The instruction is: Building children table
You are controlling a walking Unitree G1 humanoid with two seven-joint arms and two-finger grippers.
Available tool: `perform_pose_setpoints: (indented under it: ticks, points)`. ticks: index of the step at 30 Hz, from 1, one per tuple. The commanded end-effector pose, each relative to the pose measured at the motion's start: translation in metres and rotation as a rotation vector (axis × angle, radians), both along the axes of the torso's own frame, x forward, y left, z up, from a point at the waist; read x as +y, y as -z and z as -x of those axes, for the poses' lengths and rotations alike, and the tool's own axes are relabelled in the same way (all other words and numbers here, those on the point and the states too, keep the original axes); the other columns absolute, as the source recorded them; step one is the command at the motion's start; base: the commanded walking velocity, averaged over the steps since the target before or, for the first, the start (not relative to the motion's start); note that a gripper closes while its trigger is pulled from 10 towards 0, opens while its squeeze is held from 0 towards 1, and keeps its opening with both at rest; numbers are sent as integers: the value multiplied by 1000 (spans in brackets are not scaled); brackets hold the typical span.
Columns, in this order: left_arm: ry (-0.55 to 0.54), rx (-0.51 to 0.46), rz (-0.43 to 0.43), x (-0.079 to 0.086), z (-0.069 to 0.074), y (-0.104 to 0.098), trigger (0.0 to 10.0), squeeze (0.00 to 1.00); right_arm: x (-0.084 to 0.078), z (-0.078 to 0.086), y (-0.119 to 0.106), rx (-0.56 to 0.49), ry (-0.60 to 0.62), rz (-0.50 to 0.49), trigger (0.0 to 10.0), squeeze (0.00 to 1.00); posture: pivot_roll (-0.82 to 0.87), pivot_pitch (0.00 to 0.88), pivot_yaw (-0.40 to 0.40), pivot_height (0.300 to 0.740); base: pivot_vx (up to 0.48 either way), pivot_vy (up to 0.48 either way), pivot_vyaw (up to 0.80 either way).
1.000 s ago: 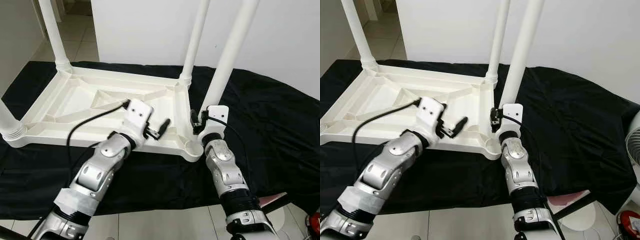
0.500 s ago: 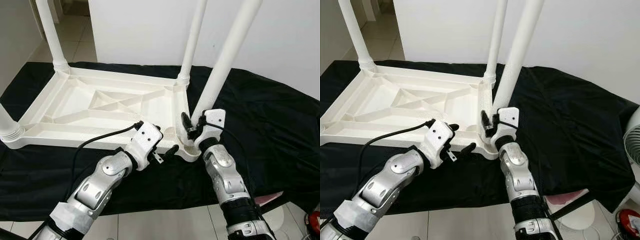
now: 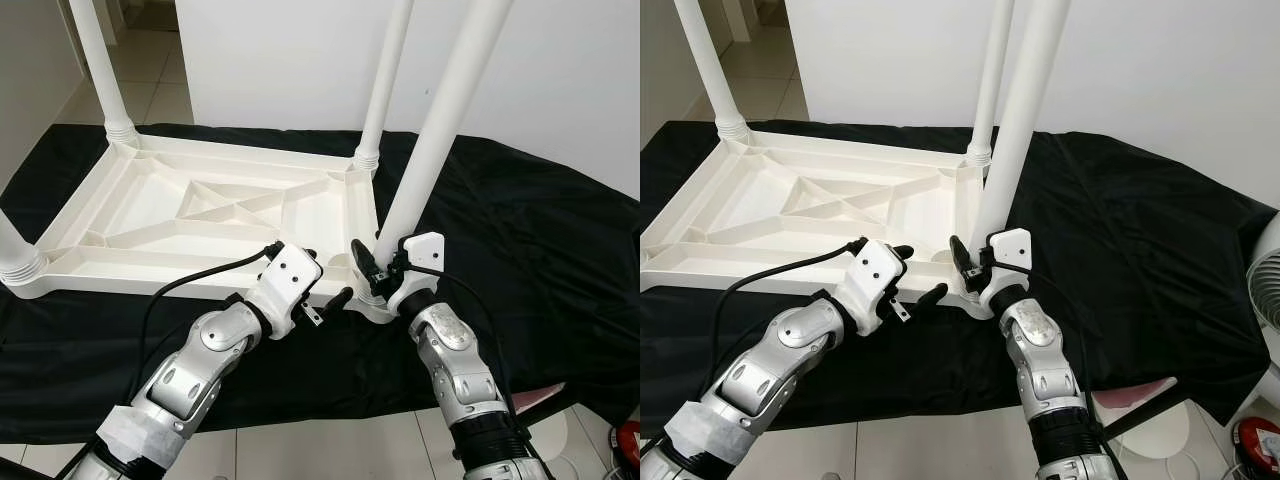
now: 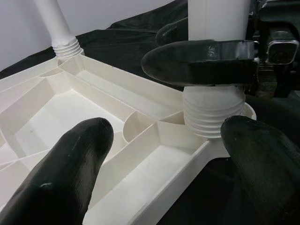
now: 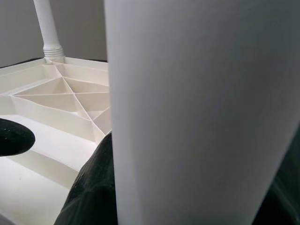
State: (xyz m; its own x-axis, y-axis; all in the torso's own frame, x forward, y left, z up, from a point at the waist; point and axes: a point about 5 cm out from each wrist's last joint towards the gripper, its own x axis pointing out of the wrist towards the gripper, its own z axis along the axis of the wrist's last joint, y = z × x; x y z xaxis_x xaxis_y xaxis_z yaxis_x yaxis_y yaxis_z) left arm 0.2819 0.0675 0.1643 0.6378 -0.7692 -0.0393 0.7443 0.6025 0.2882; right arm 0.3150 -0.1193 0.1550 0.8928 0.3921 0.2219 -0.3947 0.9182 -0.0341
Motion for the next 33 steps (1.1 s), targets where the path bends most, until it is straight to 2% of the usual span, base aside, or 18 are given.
perform_pose_setpoints:
  ticks: [1,11,18,33]
  points:
    - [65,10,-10,-2,4,1,10000,0,-8,3,9,28,9,9,10000,0,70,68,-50,740,0,0,0]
    - [68,5,-10,-1,3,-1,10000,0,-17,5,11,13,-1,53,10000,0,68,73,-48,740,0,0,0]
    - [73,10,-8,-2,6,0,10000,0,-18,11,9,-27,-42,113,10000,0,69,85,-48,740,0,0,0]
    - [74,23,-10,0,10,1,10000,0,-19,21,9,-74,-43,166,10000,0,65,114,-43,740,0,0,0]
